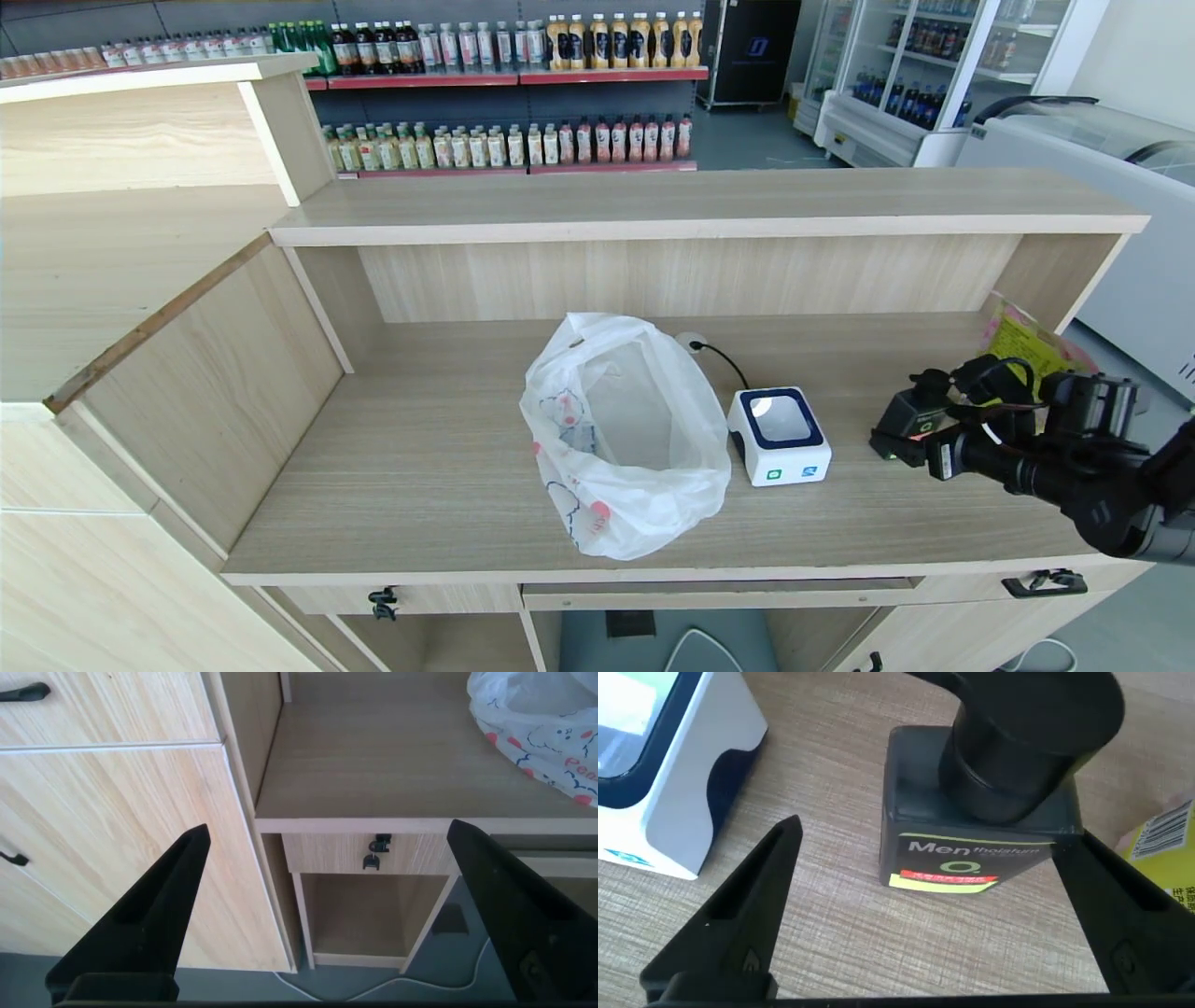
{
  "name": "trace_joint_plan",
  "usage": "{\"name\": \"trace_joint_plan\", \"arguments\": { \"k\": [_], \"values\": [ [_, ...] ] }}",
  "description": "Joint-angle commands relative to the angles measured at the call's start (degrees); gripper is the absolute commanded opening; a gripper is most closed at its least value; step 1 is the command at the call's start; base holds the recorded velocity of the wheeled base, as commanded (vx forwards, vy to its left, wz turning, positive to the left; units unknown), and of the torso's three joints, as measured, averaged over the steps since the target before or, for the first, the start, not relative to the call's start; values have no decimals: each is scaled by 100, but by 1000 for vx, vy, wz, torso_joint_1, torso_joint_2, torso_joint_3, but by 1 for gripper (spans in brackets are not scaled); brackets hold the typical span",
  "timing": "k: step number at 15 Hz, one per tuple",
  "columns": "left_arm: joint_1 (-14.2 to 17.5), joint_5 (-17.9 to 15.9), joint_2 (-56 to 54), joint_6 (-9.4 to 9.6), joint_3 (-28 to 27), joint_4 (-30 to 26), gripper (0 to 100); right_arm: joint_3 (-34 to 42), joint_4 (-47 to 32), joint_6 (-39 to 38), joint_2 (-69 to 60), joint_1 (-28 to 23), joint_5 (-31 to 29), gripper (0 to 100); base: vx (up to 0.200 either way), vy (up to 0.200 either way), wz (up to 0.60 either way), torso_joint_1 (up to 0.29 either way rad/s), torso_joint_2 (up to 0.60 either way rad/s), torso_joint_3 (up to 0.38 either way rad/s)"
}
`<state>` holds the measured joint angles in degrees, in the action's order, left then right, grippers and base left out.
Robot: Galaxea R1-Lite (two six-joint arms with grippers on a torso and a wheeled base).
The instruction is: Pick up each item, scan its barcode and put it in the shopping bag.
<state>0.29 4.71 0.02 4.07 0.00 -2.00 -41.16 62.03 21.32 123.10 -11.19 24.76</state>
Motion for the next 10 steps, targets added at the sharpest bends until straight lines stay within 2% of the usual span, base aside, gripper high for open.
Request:
{"name": "trace_joint_plan", "arguments": {
  "k": [1, 6, 10],
  "values": [
    [-3, 4, -2, 6, 0, -2, 100, -165, 3, 4, 250, 20, 64, 100, 0, 0, 0, 0, 0, 0],
    [6, 4, -2, -3, 0, -2, 100, -420, -15, -5, 399, 38, 574, 100, 0, 0, 0, 0, 0, 0],
    [6, 4, -2, -3, 0, -2, 100, -551, -6, -5, 557, 100, 741, 100, 0, 0, 0, 0, 0, 0]
  ]
}}
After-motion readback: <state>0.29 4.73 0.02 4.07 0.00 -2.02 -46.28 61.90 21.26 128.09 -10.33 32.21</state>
